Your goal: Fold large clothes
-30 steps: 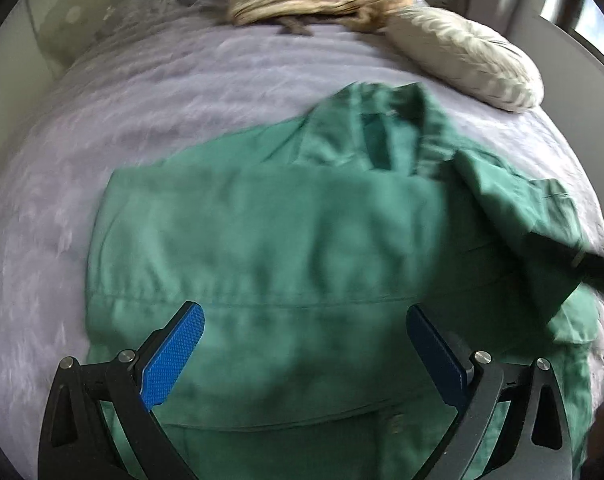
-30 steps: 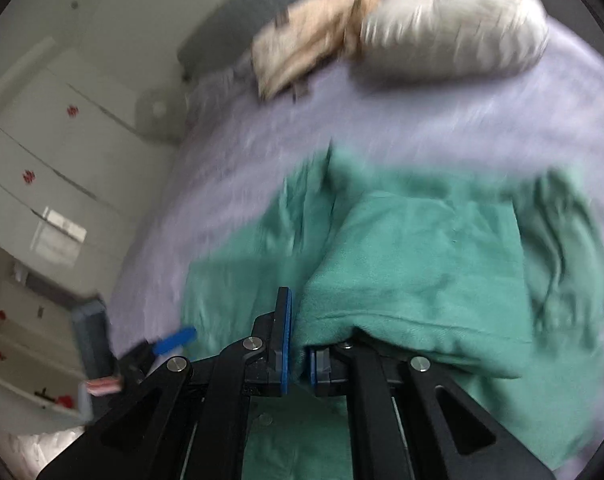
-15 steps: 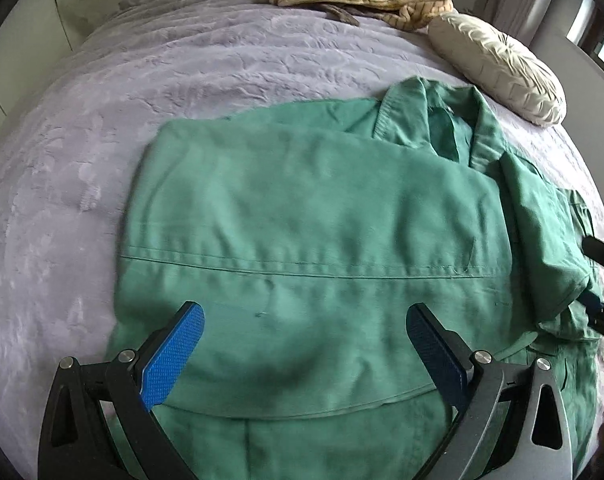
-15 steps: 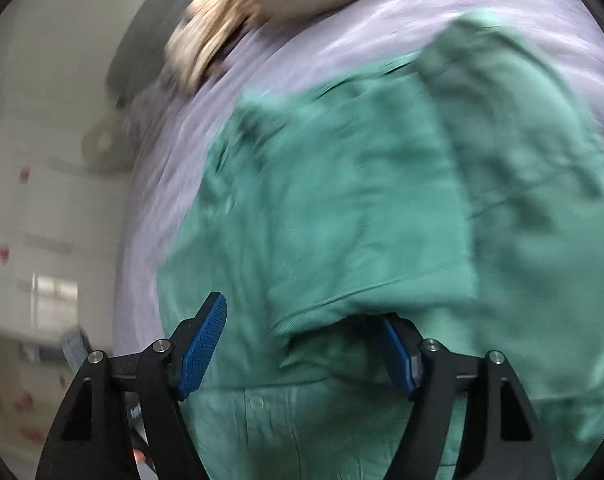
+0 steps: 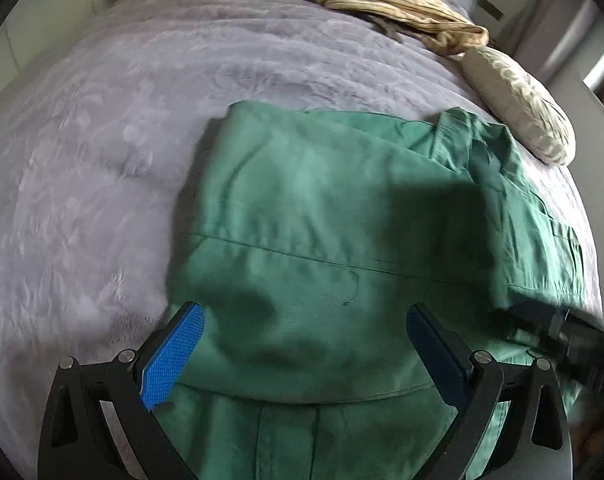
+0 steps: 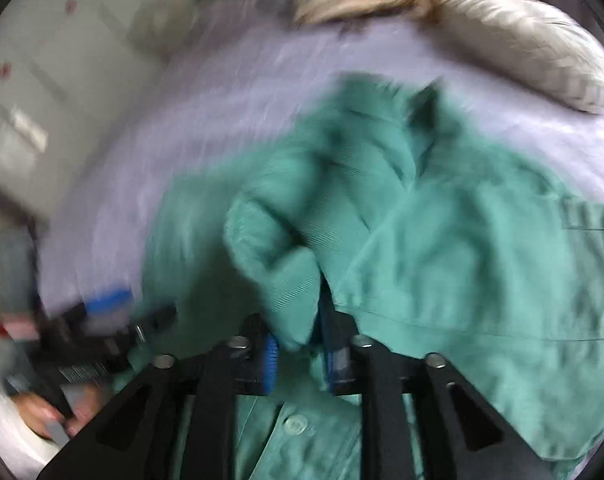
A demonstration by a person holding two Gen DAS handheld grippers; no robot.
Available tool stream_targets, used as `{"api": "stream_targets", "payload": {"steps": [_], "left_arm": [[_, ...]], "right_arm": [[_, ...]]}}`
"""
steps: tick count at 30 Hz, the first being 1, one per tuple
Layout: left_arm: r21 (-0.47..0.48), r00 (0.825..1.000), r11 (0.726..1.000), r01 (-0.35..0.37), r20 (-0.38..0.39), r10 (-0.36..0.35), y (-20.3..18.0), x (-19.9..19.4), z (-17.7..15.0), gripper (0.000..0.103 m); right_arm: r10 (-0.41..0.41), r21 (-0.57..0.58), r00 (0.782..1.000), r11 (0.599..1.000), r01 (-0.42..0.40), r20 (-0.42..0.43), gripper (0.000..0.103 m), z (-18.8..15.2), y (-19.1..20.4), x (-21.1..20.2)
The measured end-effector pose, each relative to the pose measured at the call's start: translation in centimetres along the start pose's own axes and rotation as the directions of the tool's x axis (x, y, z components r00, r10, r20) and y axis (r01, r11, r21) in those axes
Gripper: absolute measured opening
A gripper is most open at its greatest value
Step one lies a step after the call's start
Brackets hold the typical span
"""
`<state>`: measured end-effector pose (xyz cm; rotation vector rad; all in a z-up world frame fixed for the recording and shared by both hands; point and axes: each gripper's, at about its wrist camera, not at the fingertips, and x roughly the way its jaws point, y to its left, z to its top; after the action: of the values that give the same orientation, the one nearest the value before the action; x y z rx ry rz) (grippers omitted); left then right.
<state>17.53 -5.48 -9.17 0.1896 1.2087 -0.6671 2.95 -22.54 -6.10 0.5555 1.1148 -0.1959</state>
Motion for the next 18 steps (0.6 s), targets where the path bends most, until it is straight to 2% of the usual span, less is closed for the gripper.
{"api": "stream_targets", "payload": {"steps": [1, 5, 9, 12, 14, 18], "left_arm": [[-0.006, 1.000, 1.000, 0.009, -0.005, -0.009, 0.0, 0.1, -0.1, 0.102], [-0.015, 0.996, 0.997, 0.081, -0.035, -0.081, -1.0, 0.5, -0.2, 0.102], [0.019, 0.981, 0.984, 0.177, -0.088, -0.175, -4.0, 1.7, -0.4, 0.102], [0.048, 0.968, 0.974, 0.222, -0.131, -0.214, -6.8, 3.2, -0.3, 0.102], [0.057, 0.962, 0.970, 0.237, -0.152, -0.227, -8.4, 4.0, -0.2, 0.102], [0.088, 0.976, 0.981, 0.174, -0.146, -0.160, -10.8, 4.9, 0.3, 0.102]], "right_arm": [[0.014, 0.006, 1.000, 1.000, -0.014, -0.010, 0.060, -0.6, 0.0, 0.1], [0.092, 0.096, 0.996, 0.991, -0.091, -0.005, 0.060, -2.8, -1.8, -0.9], [0.146, 0.308, 0.988, 0.939, -0.152, 0.046, 0.064, -6.7, -7.8, -4.2], [0.168, 0.485, 0.979, 0.851, -0.201, 0.112, 0.066, -9.9, -13.1, -6.7], [0.164, 0.600, 0.973, 0.767, -0.229, 0.161, 0.068, -12.2, -16.5, -8.2], [0.115, 0.721, 0.958, 0.636, -0.275, 0.263, 0.068, -15.8, -21.7, -10.8]]}}
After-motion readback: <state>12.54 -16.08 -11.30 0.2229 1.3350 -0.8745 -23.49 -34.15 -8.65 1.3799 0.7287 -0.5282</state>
